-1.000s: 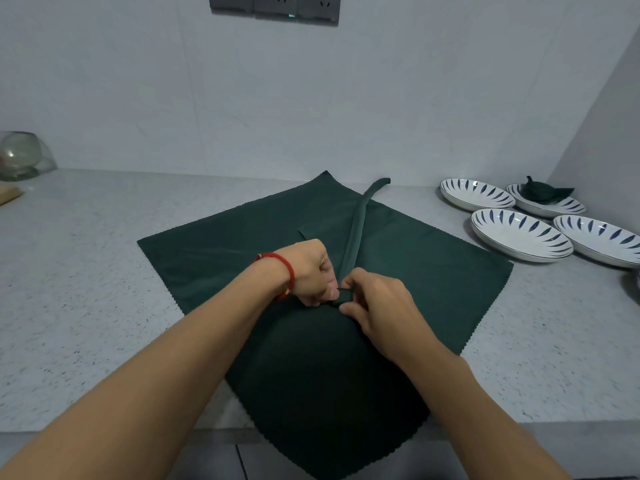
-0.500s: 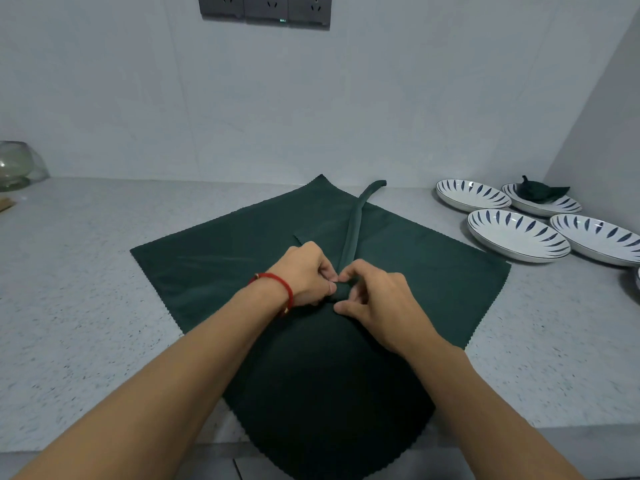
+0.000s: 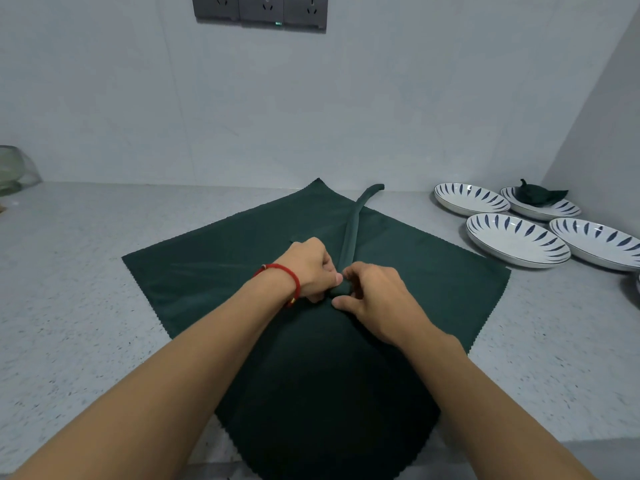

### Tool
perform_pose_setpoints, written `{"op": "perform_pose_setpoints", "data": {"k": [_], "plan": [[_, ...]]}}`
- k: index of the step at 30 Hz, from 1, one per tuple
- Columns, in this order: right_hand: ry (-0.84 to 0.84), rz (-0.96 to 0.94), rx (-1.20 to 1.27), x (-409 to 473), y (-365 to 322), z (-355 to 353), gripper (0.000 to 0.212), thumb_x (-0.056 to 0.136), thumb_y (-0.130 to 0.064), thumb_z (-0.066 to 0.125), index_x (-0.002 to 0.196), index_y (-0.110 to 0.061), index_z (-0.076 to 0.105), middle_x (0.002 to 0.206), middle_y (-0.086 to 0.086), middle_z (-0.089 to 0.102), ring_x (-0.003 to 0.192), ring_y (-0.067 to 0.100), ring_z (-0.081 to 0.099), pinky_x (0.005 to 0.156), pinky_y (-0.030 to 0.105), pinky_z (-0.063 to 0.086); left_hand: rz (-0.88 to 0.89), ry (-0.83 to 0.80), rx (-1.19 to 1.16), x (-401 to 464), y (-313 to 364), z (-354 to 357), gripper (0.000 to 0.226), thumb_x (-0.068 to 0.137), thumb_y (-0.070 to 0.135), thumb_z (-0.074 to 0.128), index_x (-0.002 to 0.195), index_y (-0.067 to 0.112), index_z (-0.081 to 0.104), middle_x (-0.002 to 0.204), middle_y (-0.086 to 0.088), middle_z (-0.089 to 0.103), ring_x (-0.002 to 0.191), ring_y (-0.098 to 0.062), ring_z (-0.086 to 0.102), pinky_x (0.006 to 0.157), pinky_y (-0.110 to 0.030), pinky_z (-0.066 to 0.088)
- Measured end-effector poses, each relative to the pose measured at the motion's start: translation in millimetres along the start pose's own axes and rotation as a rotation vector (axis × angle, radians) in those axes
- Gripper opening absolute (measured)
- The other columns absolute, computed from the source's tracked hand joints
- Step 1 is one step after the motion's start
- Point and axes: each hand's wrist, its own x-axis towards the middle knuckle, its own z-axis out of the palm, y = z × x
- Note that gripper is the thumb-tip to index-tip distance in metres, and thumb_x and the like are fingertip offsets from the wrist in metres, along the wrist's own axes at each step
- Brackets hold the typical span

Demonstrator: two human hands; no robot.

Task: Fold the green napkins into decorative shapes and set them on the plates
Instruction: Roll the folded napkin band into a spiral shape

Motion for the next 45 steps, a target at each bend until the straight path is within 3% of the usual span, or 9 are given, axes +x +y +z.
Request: {"op": "perform_pose_setpoints", "data": {"k": [3, 8, 12, 20, 24, 29, 34, 41, 45], "plan": [[0.049, -0.013, 0.022, 1, 1, 5, 0.032, 0.092, -0.031, 0.072, 0.114, -0.017, 0.053, 0.099, 0.002, 0.061, 0.095, 0.024, 0.056, 0.075, 0.032, 0.039, -0.08, -0.06, -0.083, 10, -1, -2, 0.026, 0.093, 0.028, 0.066, 0.09, 0.003, 0.073, 0.078, -0.011, 0.076, 0.071, -0.022, 0.075, 0.078, -0.033, 0.062], [-0.015, -0.029, -0.04, 14, 1, -4, 0.025, 0.097, -0.032, 0.065, 0.113, -0.014, 0.065, 0.098, 0.006, 0.055, 0.099, 0.029, 0.055, 0.076, 0.032, 0.037, 0.121, 0.211, -0.082, 8, -6, 11, 0.004, 0.091, 0.016, 0.068, 0.092, 0.017, 0.071, 0.082, -0.001, 0.071, 0.074, -0.012, 0.063, 0.06, -0.005, 0.042], [-0.077, 0.039, 0.045, 26, 9, -12, 0.025, 0.096, -0.037, 0.064, 0.088, -0.014, 0.07, 0.078, 0.007, 0.062, 0.085, 0.031, 0.058, 0.069, 0.036, 0.045, 0.146, 0.124, -0.115, 4, -13, 10, 0.017, 0.096, 0.015, 0.06, 0.098, 0.023, 0.075, 0.08, 0.009, 0.072, 0.074, 0.004, 0.061, 0.06, 0.001, 0.041], [0.072, -0.002, 0.036, 19, 10, 2, 0.037, 0.089, -0.028, 0.075, 0.119, -0.016, 0.057, 0.101, 0.002, 0.063, 0.1, 0.023, 0.057, 0.087, 0.037, 0.047, 0.005, 0.105, -0.14, 23, 0, 7, 0.016, 0.091, 0.015, 0.059, 0.087, 0.017, 0.074, 0.083, -0.008, 0.076, 0.072, -0.018, 0.075, 0.078, -0.029, 0.061], [0.023, -0.009, -0.042, 30, 9, -4, 0.033, 0.094, -0.029, 0.069, 0.121, -0.013, 0.062, 0.109, 0.008, 0.06, 0.104, 0.027, 0.056, 0.08, 0.032, 0.041, 0.059, 0.178, -0.12, 20, -3, 10, 0.011, 0.093, 0.016, 0.062, 0.093, 0.021, 0.071, 0.079, -0.002, 0.074, 0.068, -0.014, 0.073, 0.07, -0.024, 0.058], [-0.089, 0.051, -0.004, 47, 14, -15, 0.023, 0.096, -0.035, 0.064, 0.097, -0.013, 0.069, 0.093, 0.011, 0.065, 0.092, 0.033, 0.059, 0.071, 0.034, 0.041, 0.158, 0.157, -0.053, 17, -11, 15, 0.027, 0.096, 0.015, 0.061, 0.118, 0.024, 0.073, 0.106, 0.005, 0.074, 0.101, -0.008, 0.064, 0.083, -0.011, 0.041], [-0.066, 0.024, 0.053, 45, 22, -15, 0.028, 0.095, -0.037, 0.067, 0.111, -0.014, 0.065, 0.095, 0.004, 0.067, 0.094, 0.025, 0.06, 0.081, 0.037, 0.049, 0.116, 0.099, 0.051, 35, -5, 10, 0.029, 0.095, 0.02, 0.06, 0.122, 0.02, 0.07, 0.116, -0.003, 0.071, 0.112, -0.018, 0.063, 0.095, -0.024, 0.047], [-0.001, -0.027, -0.007, 50, 27, -7, 0.028, 0.096, -0.03, 0.065, 0.115, -0.014, 0.052, 0.104, 0.007, 0.061, 0.097, 0.028, 0.055, 0.083, 0.039, 0.045, 0.081, -0.071, 0.142, 54, 9, -11, 0.025, 0.095, 0.019, 0.056, 0.113, 0.023, 0.072, 0.085, 0.002, 0.07, 0.063, -0.016, 0.069, 0.083, -0.028, 0.057], [-0.073, -0.008, -0.02, 64, 28, -15, 0.023, 0.097, -0.034, 0.062, 0.104, -0.014, 0.055, 0.1, 0.007, 0.063, 0.094, 0.029, 0.057, 0.079, 0.038, 0.045, 0.176, 0.126, 0.102, 57, -2, -1, 0.019, 0.093, 0.015, 0.061, 0.107, 0.024, 0.069, 0.099, 0.0, 0.071, 0.084, -0.015, 0.067, 0.089, -0.03, 0.054]]}}
